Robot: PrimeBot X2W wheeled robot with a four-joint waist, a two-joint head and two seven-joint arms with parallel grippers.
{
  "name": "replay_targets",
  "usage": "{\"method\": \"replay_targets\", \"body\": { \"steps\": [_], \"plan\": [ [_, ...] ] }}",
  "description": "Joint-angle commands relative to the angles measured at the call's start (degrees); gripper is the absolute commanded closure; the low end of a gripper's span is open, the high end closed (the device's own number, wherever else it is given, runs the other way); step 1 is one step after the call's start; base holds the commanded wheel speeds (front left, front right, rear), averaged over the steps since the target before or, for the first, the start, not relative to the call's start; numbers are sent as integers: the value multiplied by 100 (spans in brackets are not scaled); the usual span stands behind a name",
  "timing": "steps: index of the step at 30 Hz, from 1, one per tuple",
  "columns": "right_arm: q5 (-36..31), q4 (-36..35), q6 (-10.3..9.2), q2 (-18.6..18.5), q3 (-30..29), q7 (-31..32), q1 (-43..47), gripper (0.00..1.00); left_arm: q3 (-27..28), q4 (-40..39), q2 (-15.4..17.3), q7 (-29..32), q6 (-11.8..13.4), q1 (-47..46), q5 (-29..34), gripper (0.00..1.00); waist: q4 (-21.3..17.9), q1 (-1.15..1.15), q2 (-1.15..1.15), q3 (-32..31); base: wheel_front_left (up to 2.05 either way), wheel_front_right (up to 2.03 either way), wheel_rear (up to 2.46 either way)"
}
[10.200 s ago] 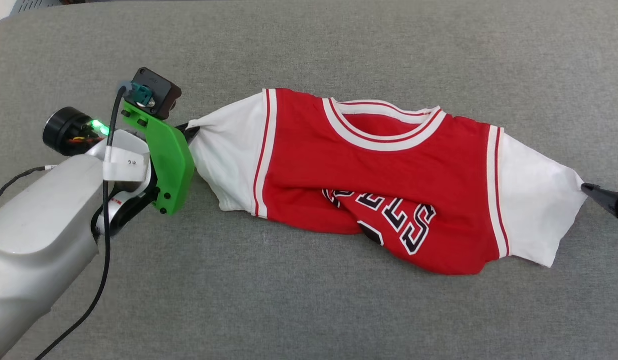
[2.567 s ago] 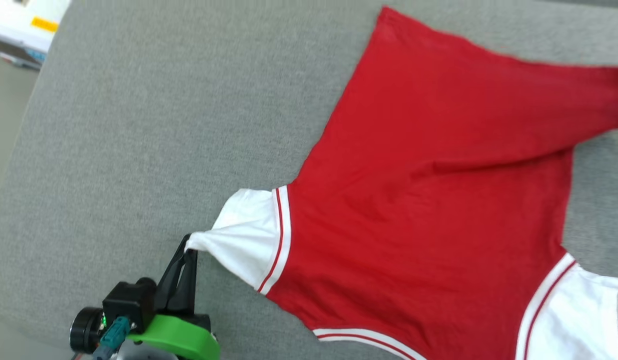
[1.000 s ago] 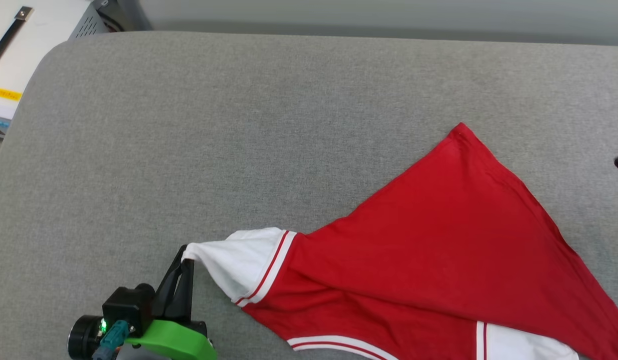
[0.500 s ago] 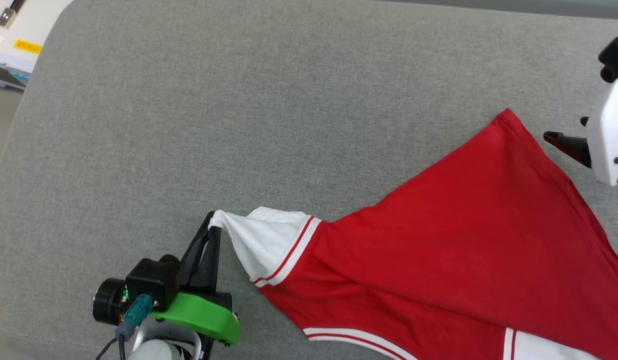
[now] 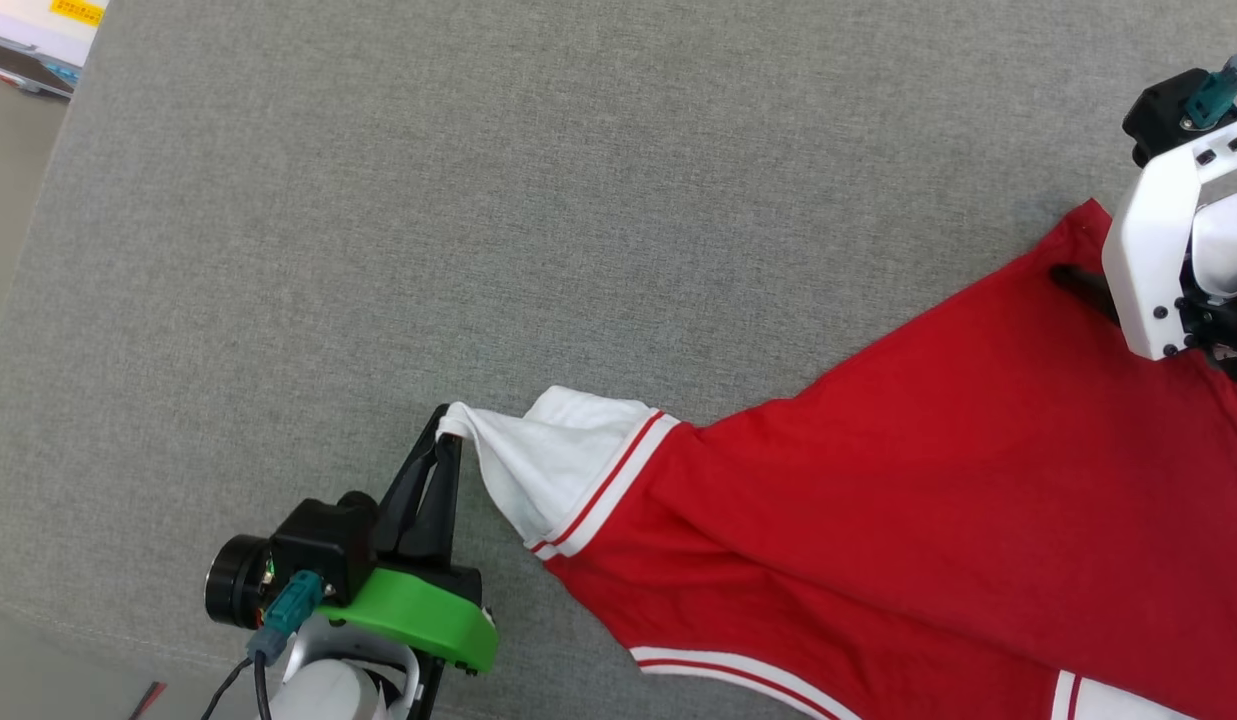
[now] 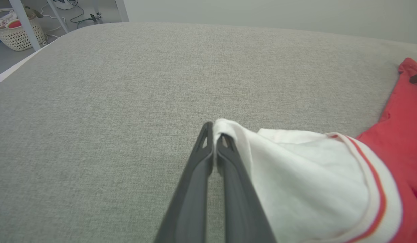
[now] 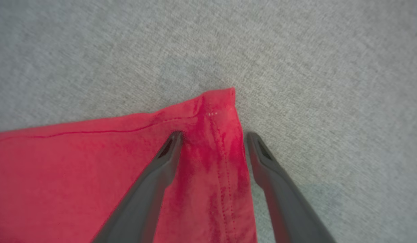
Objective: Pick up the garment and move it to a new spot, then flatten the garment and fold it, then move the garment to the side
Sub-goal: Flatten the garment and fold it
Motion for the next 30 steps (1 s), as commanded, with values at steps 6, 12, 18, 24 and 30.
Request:
{"method": "replay_targets", "body": {
  "steps": [6,12,18,24,30],
  "plan": [
    [443,360,-1,-47,573,-341,166,100,50,124,-69,-42,-65,-123,50,100,-56,0,0,-75,0,0,0],
    [578,153,-1,-191,693,-1640,-139,100,120,109,-15,-47,-154,-84,28,100,-211,0,0,-459,0,0,0],
    [855,-206,-1,-535,757,-2692,-146,100,238,-106,311,-6,-160,-202,175,100,-380,0,0,-991,0,0,0],
    [1063,-832,-1,-863,595,-3423,33,100,375,-384,522,109,-239,-790,291,100,-564,0,0,-1401,0,0,0],
    [1017,-1347,-1,-1014,137,-3912,92,100,510,-741,722,431,-356,-1684,416,100,-792,0,0,-1626,0,0,0]
  ]
}}
